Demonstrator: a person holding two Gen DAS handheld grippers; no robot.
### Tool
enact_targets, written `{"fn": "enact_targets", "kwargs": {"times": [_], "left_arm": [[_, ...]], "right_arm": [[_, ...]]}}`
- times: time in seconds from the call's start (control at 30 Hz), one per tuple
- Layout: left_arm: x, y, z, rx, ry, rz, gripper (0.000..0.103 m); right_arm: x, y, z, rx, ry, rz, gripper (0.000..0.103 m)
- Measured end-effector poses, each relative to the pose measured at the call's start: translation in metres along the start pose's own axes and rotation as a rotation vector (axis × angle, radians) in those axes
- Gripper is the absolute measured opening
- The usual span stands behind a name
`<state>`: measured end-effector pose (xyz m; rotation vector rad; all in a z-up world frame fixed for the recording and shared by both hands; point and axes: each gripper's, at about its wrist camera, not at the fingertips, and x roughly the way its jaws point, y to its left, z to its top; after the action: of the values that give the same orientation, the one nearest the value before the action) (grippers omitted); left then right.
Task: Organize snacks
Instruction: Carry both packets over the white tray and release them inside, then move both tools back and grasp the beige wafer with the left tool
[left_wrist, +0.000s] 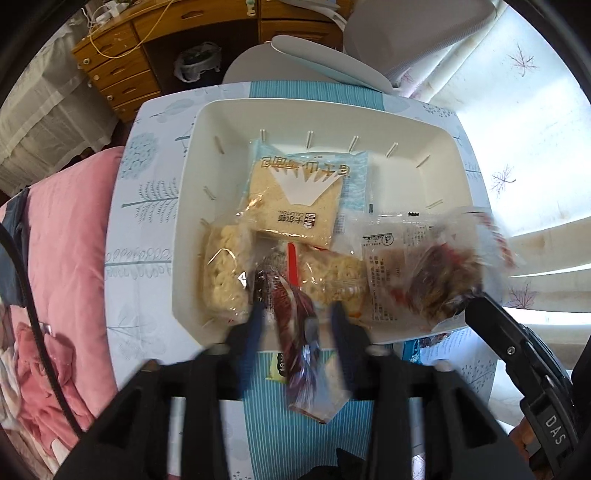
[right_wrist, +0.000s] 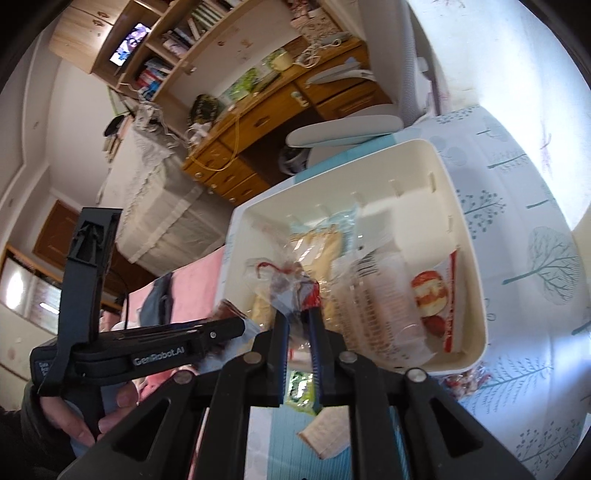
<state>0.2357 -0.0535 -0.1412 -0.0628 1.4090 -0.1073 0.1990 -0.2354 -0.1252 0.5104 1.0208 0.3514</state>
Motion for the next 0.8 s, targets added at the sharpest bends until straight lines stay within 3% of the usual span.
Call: {"fn": "enact_targets", "kwargs": {"times": [0.03, 0.17, 0.27, 0.8], "left_arm": [[0.001, 0.000, 0.000, 0.000, 0.004, 0.008, 0.056], [0.001, 0.004, -0.002, -0.009, 0.012, 0.012, 0.059], [-0.003, 0.007, -0.008, -0.023, 0.003, 0.013, 0.066], [-0.025, -0.004, -0.084, -0.098, -0.057, -0.010, 0.066]], "right_arm": [[0.000, 0.000, 0.000, 0.003, 0.002, -0.014, 0.014], [-0.005, -0.005, -0.003, 0.028, -0.007, -0.014, 0.015], [-0.009, -0.004, -0.005, 0.017, -0.006, -0.033, 0.025], [-0.056, -0.007, -0.036, -0.129, -0.009, -0.131, 0.047]]}}
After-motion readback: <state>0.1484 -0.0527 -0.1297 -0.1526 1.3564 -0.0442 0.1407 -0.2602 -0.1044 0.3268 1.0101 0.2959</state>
